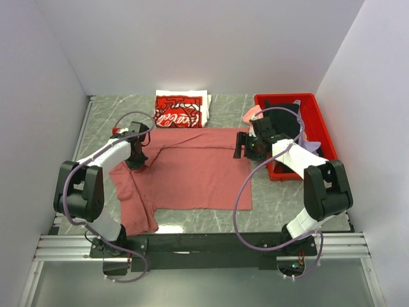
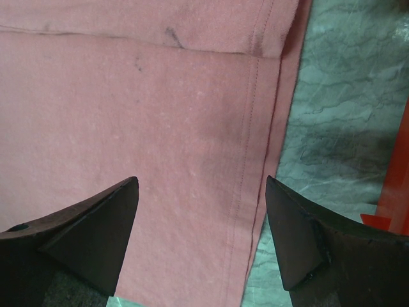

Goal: Fold and stack the t-shirts
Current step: Fold the tshirt

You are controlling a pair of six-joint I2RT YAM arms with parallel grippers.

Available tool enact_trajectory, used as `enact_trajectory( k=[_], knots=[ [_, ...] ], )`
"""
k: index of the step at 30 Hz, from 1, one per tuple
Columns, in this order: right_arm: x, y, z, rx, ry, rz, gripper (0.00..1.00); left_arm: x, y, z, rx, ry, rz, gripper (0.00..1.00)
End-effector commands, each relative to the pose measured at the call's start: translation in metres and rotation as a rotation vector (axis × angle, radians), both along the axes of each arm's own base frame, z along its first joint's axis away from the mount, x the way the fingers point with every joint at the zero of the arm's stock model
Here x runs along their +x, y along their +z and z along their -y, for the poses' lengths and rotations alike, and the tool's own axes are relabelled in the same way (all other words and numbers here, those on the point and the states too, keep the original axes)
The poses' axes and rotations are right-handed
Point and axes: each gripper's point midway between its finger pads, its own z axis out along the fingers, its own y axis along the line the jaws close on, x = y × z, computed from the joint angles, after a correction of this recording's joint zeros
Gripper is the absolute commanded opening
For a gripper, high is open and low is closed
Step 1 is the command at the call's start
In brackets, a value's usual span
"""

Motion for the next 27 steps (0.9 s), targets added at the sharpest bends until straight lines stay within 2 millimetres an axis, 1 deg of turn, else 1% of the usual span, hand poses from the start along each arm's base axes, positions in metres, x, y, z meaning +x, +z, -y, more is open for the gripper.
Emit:
enact_trajectory(
  k=[1,3,6,7,8,9,10,12,13,14,16,17,19,20,21,22,23,24,25,26,27],
  knots=[
    [0.012,0.014,-0.005,0.005,0.014,0.044,0.86,-0.007,0.013,-0.011,0.042,0.060,0.024,0.01],
    [0.011,0.015,-0.006,0.005,0.018,0.047,0.86,-0.010,0.014,-0.014,0.058,0.067,0.011,0.01],
    [0.012,0.015,-0.005,0.002,0.016,0.048,0.86,-0.012,0.014,-0.015,0.066,0.073,-0.006,0.13],
    [0.011,0.015,-0.005,0.002,0.016,0.046,0.86,-0.013,0.015,-0.015,0.059,0.074,0.000,0.19],
    [0.011,0.013,-0.005,0.001,0.016,0.042,0.86,-0.014,0.015,-0.013,0.049,0.066,-0.002,0.36],
    [0.012,0.014,-0.006,0.001,0.016,0.045,0.86,-0.013,0.018,-0.012,0.040,0.063,0.010,0.40],
    [0.012,0.014,-0.006,0.003,0.017,0.045,0.86,-0.010,0.027,-0.010,0.029,0.061,0.047,0.40],
    [0.012,0.015,-0.006,0.003,0.019,0.046,0.86,-0.008,0.036,-0.005,-0.008,0.041,0.091,0.57],
    [0.011,0.015,-0.006,0.001,0.020,0.044,0.86,-0.005,0.049,-0.002,-0.030,0.031,0.138,0.65],
    [0.012,0.018,-0.007,0.003,0.023,0.051,0.86,-0.002,0.057,0.000,-0.044,0.019,0.166,0.83],
    [0.013,0.023,-0.008,0.006,0.024,0.062,0.86,0.002,0.073,0.005,-0.075,0.004,0.218,0.99],
    [0.014,0.026,-0.009,0.011,0.027,0.068,0.86,0.007,0.081,0.007,-0.080,-0.005,0.248,0.99],
    [0.017,0.031,-0.013,0.020,0.035,0.077,0.87,0.014,0.088,0.007,-0.081,-0.005,0.276,1.00],
    [0.018,0.033,-0.015,0.022,0.039,0.081,0.86,0.023,0.095,0.008,-0.084,-0.009,0.304,0.99],
    [0.024,0.041,-0.019,0.031,0.045,0.097,0.87,0.028,0.095,0.007,-0.086,-0.007,0.311,0.99],
    [0.027,0.040,-0.023,0.031,0.052,0.093,0.87,0.036,0.090,0.011,-0.103,-0.021,0.303,0.99],
    [0.029,0.043,-0.027,0.036,0.060,0.098,0.87,0.045,0.093,0.011,-0.110,-0.030,0.317,0.99],
    [0.037,0.051,-0.031,0.042,0.066,0.117,0.87,0.054,0.093,0.009,-0.118,-0.022,0.329,0.99],
    [0.041,0.052,-0.035,0.051,0.072,0.119,0.87,0.061,0.085,0.009,-0.120,-0.024,0.312,0.99],
    [0.045,0.044,-0.037,0.049,0.072,0.097,0.87,0.069,0.085,0.007,-0.116,-0.031,0.321,0.99],
    [0.054,0.050,-0.040,0.057,0.070,0.110,0.87,0.075,0.083,0.003,-0.119,-0.024,0.325,0.99]
  ],
)
